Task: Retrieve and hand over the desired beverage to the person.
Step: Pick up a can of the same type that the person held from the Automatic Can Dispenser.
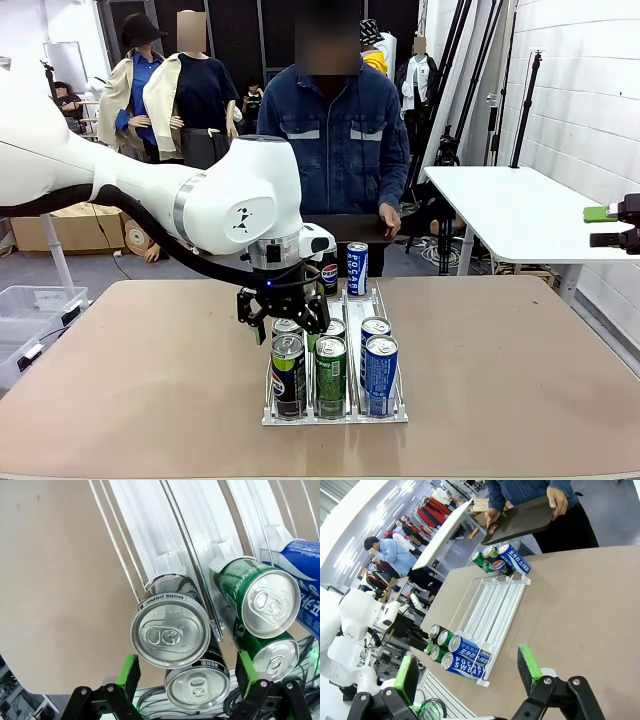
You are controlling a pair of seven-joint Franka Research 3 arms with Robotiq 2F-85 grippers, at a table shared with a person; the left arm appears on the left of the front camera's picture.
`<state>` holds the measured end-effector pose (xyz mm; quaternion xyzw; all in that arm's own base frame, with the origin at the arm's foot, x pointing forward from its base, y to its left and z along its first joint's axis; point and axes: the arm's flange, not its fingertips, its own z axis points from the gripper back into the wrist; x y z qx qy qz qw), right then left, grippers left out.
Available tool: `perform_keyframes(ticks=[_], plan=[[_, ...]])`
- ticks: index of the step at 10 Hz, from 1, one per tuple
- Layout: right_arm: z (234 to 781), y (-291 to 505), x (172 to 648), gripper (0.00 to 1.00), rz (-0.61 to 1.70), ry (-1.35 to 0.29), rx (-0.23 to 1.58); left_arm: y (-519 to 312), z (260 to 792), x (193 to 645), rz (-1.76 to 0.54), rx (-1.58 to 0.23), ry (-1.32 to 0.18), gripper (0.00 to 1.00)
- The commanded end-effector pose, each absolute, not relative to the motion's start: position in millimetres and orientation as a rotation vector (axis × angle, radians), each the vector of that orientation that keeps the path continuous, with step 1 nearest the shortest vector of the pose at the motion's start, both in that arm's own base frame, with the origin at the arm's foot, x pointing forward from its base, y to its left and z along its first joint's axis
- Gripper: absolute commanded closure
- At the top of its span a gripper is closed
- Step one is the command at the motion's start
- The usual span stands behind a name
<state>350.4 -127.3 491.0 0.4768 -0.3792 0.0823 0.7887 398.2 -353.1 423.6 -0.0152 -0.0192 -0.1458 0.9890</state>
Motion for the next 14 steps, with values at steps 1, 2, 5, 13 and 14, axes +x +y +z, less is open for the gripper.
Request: perform_keyframes(ticks=[1, 2, 5, 13, 14], plan=[[490.8, -126.9, 350.4, 0.0, 0.182, -0.82, 1.029, -360.1, 418.8, 401.0, -0.259, 0.012, -0.071, 0.0], [490.8, -126.9, 350.4, 0.0, 0.182, -0.82, 1.029, -360.4, 415.7, 400.6, -0.257, 0.012, -0.062, 0.0], [490.8, -126.9, 350.4, 0.0, 0.182, -0.82, 1.029, -361.5, 415.9, 400.7, -0.251, -0.003, -0.046, 0.0], [490.8, -126.9, 350.4, 0.0, 0.182, -0.82, 1.029, -360.3, 415.6, 393.9, -0.311, -0.011, 0.021, 0.26], [490.8, -126.9, 350.4, 0.0, 0.182, -0.82, 1.029, -360.2, 415.5, 392.9, -0.316, -0.009, 0.024, 0.35]])
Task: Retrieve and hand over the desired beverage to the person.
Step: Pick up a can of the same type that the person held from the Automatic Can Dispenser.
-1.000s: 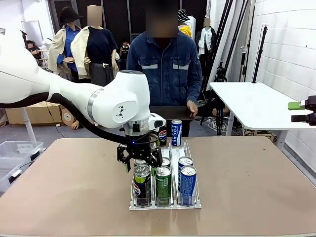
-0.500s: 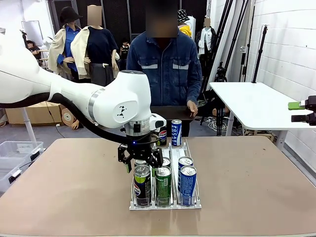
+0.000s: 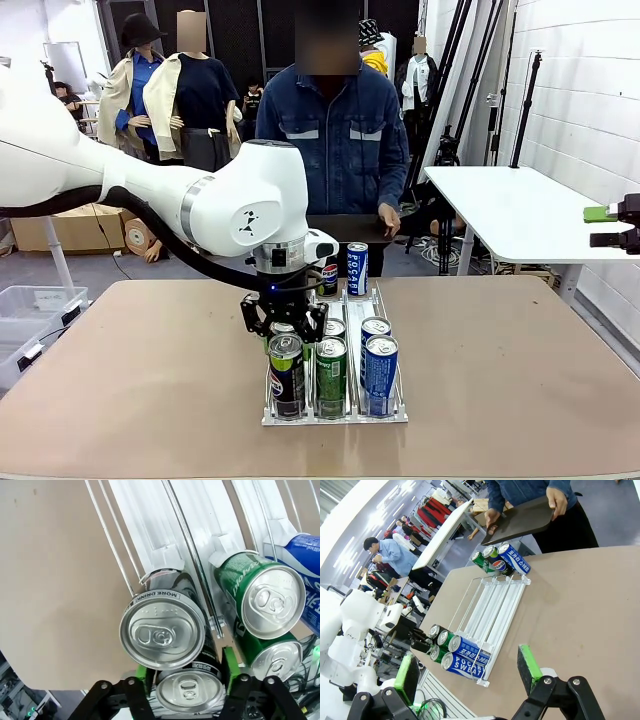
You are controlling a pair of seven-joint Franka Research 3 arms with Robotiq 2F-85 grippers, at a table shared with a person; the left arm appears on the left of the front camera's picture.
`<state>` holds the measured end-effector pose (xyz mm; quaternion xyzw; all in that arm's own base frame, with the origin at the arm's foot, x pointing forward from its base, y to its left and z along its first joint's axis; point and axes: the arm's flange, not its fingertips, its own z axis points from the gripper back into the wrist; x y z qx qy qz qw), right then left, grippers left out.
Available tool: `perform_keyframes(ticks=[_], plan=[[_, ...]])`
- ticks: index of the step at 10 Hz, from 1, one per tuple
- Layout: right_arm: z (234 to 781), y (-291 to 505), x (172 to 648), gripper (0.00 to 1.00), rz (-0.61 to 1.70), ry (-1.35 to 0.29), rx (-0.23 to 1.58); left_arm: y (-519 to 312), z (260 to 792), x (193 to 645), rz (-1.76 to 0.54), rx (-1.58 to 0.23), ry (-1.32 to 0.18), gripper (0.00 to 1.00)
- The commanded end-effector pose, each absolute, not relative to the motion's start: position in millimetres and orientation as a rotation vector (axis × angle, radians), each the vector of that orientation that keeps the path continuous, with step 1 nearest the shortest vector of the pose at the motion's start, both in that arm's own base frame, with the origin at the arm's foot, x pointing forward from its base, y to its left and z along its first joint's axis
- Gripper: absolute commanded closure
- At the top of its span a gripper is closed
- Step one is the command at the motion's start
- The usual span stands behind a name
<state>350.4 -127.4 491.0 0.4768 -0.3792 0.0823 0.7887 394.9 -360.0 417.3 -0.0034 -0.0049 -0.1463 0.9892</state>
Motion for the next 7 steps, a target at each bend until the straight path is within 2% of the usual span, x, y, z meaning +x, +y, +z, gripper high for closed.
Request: perform_keyframes(ticks=[1, 3, 5, 7], plan=[[490.8, -126.9, 350.4, 0.0, 0.182, -0.82, 1.029, -359.8, 415.2, 392.8, -0.325, -0.013, 0.03, 0.43], [490.8, -126.9, 350.4, 0.0, 0.182, -0.82, 1.029, -359.3, 414.7, 392.2, -0.335, -0.013, 0.037, 0.66], [490.8, -126.9, 350.4, 0.0, 0.182, -0.82, 1.029, -358.5, 414.8, 391.2, -0.376, -0.031, 0.054, 0.99], [490.8, -126.9, 350.4, 0.0, 0.182, -0.82, 1.029, -360.9, 417.1, 393.2, -0.325, -0.004, 0.0, 1.0]])
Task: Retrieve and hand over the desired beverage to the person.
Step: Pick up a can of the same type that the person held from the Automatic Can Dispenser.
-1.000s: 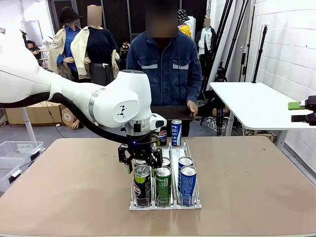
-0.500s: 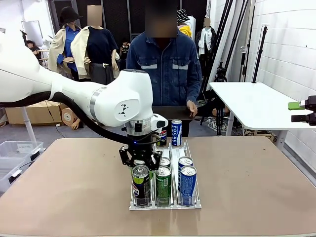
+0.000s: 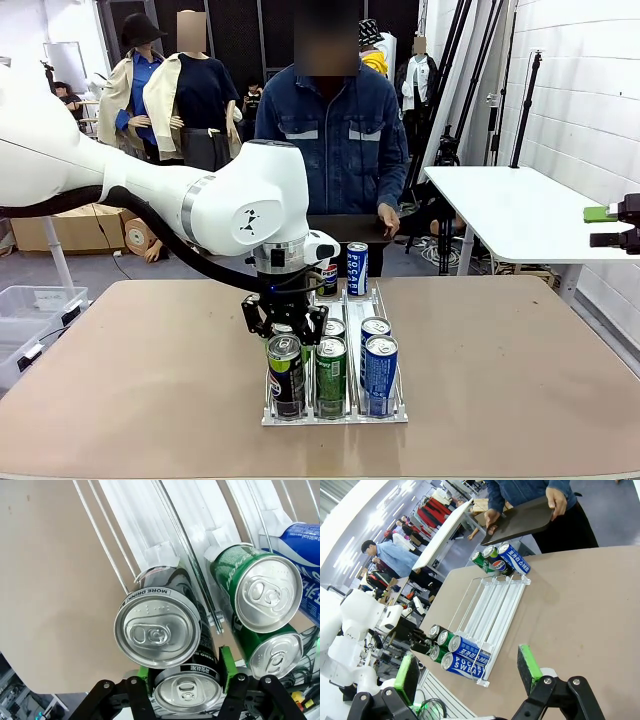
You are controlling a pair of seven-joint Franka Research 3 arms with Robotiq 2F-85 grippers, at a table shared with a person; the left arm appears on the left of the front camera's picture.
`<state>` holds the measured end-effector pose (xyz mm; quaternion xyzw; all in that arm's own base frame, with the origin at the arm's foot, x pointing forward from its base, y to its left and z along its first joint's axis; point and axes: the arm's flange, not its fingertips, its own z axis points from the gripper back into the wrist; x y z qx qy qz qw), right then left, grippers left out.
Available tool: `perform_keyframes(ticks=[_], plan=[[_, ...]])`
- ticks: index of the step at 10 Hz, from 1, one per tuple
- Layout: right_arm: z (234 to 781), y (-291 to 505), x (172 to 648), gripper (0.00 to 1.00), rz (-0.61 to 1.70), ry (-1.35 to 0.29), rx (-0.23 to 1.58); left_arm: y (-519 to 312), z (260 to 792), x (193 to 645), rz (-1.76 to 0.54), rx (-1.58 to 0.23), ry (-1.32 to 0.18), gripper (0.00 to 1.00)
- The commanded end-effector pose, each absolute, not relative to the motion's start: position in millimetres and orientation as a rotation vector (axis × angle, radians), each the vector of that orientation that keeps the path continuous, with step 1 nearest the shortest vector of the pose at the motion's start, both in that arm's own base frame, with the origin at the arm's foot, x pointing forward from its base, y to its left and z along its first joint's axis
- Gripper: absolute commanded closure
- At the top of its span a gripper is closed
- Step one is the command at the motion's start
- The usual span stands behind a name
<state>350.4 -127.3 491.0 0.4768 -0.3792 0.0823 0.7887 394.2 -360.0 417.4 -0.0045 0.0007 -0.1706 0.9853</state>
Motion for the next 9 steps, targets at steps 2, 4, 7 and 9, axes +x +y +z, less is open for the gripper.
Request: perform_keyframes(ticks=[2, 4, 7, 9], plan=[[491, -127, 350, 0.0, 0.182, -0.82, 1.029, -361, 417, 393, -0.325, -0.004, 0.0, 1.0], [491, -127, 350, 0.0, 0.182, -0.82, 1.029, -361, 417, 393, -0.325, -0.004, 0.0, 1.0], [491, -127, 350, 0.0, 0.182, -0.82, 1.029, -358, 439, 393, -0.33, -0.032, -0.012, 1.0], [491, -127, 350, 0.0, 0.182, -0.82, 1.029, -350, 476, 387, -0.325, -0.038, -0.036, 1.0]])
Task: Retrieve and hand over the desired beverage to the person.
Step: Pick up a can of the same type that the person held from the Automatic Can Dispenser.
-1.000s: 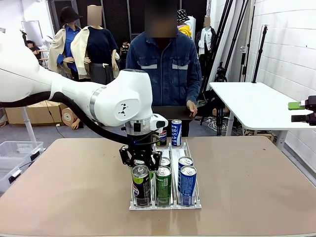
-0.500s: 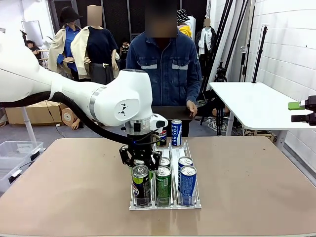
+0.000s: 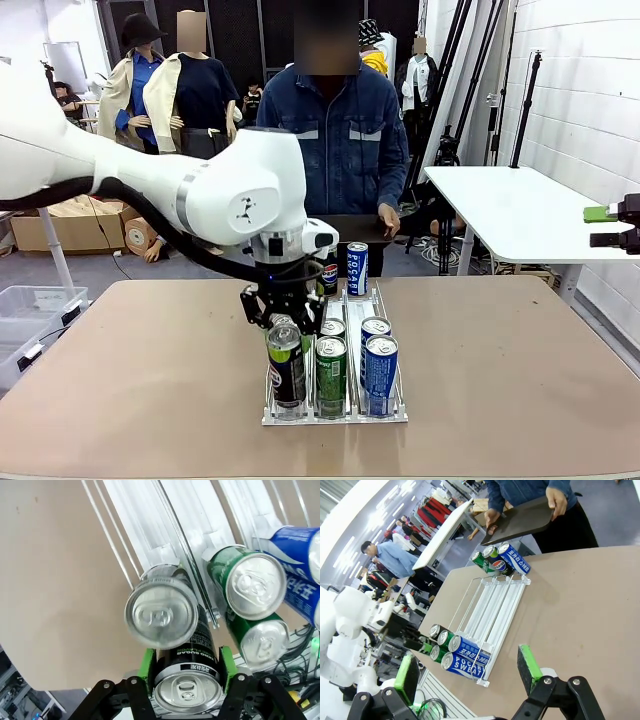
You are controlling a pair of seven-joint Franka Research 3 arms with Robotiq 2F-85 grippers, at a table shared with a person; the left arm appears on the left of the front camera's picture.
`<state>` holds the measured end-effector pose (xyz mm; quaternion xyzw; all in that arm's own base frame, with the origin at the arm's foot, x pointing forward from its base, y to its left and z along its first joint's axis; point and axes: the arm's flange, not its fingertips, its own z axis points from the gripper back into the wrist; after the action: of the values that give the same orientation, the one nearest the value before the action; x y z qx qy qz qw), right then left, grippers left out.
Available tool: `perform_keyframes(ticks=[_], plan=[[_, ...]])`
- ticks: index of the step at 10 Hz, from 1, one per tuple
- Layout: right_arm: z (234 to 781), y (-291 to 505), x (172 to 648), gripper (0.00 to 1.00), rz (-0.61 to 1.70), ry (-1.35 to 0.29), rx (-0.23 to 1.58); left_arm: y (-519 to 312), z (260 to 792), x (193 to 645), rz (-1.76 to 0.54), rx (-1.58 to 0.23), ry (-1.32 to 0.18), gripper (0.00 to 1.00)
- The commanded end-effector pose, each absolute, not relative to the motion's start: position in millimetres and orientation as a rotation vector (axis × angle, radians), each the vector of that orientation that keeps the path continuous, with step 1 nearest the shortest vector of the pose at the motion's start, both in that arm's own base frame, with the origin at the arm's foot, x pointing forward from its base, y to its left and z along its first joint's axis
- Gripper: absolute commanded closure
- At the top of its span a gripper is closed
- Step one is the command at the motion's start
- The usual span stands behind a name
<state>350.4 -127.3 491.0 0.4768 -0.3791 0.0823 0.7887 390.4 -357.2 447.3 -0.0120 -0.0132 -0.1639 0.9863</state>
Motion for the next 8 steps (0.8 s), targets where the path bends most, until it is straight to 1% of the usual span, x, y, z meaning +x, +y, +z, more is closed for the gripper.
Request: perform_keyframes(ticks=[1, 3, 5, 8], plan=[[491, -127, 350, 0.0, 0.182, -0.82, 1.029, -347, 492, 383, -0.324, -0.019, -0.054, 1.0], [491, -127, 350, 0.0, 0.182, -0.82, 1.029, -338, 520, 372, -0.341, -0.001, -0.075, 1.0], [491, -127, 350, 0.0, 0.182, -0.82, 1.029, -324, 550, 359, -0.366, -0.023, -0.083, 1.0], [491, -127, 350, 0.0, 0.182, -0.82, 1.029, -292, 587, 349, -0.337, -0.04, -0.138, 1.0]])
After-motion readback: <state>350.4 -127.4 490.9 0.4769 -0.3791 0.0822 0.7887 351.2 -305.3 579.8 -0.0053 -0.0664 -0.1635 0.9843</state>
